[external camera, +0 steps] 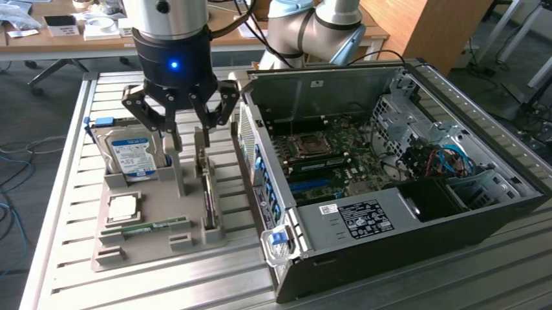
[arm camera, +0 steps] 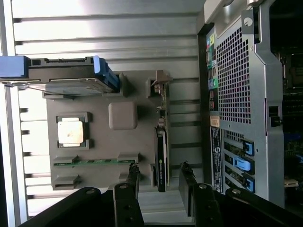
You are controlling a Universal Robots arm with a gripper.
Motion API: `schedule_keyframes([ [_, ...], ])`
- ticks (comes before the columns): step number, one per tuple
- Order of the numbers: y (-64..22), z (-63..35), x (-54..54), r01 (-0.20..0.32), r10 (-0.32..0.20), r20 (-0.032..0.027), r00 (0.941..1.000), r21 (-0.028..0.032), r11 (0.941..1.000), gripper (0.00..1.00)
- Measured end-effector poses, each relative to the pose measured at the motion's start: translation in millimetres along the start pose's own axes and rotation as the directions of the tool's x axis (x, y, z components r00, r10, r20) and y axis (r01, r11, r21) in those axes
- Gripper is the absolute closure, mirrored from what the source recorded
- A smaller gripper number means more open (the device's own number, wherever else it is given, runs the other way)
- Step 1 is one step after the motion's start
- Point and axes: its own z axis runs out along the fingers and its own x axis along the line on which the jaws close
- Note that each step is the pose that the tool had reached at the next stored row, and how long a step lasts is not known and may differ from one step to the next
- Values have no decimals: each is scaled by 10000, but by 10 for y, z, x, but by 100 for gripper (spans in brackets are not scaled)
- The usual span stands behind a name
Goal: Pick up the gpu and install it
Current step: 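Pick up the gpu and move the gpu toward the slot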
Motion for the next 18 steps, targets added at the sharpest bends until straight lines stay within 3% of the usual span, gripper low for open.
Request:
schedule_keyframes([
  [18, -3, 52, 1, 0, 0, -1, 10000, 2, 10000, 53],
])
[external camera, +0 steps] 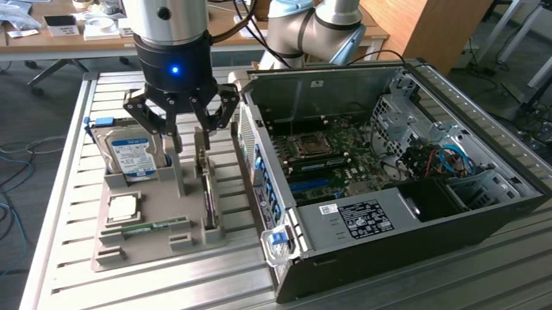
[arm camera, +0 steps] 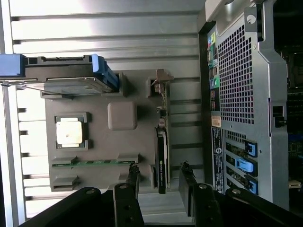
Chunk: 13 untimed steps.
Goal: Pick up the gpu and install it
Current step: 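Pick up the gpu and move the gpu toward the slot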
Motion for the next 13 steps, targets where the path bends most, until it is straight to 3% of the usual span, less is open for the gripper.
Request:
schedule_keyframes([
  [13, -2, 50, -5, 0, 0, 2, 10000, -2, 10000, 53],
])
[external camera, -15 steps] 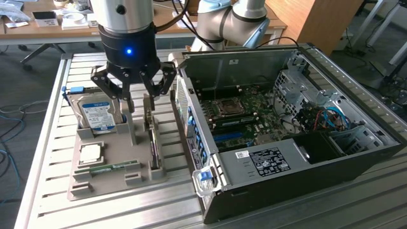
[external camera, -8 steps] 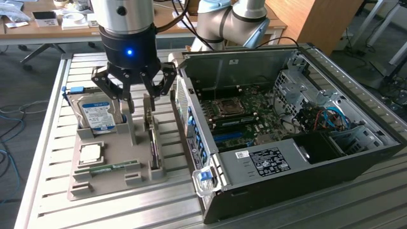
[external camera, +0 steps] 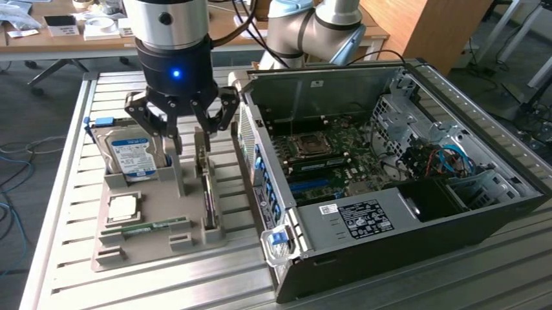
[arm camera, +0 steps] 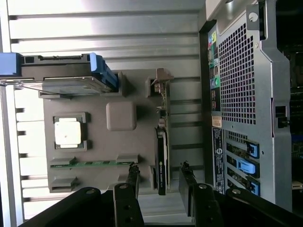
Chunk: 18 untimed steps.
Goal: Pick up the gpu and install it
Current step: 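Pick up the gpu and move the gpu toward the slot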
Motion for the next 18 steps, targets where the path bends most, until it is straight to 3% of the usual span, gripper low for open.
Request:
schedule_keyframes([
  [12, -5, 114, 3, 0, 0, 0, 10000, 0, 10000, 53],
  [18, -6, 126, 3, 0, 0, -1, 10000, 1, 10000, 53],
])
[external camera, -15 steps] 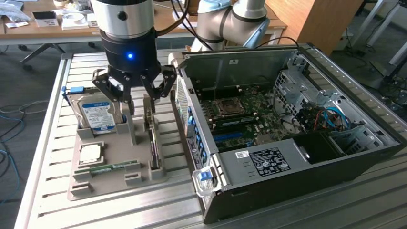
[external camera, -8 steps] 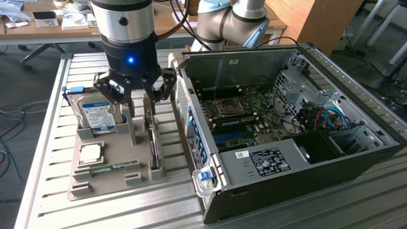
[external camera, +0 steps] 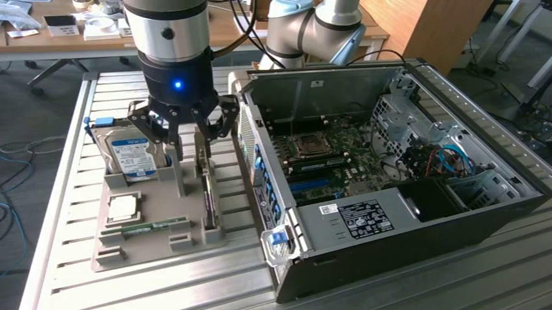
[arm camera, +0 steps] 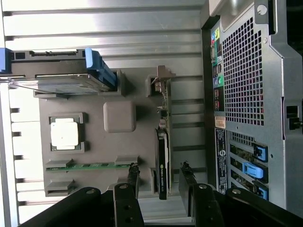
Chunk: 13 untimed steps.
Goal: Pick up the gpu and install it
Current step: 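Pick up the gpu and move the gpu toward the slot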
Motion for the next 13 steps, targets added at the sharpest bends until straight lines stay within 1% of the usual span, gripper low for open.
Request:
schedule_keyframes([
  [13, 1, 11, -15, 0, 0, 0, 10000, 0, 10000, 53],
])
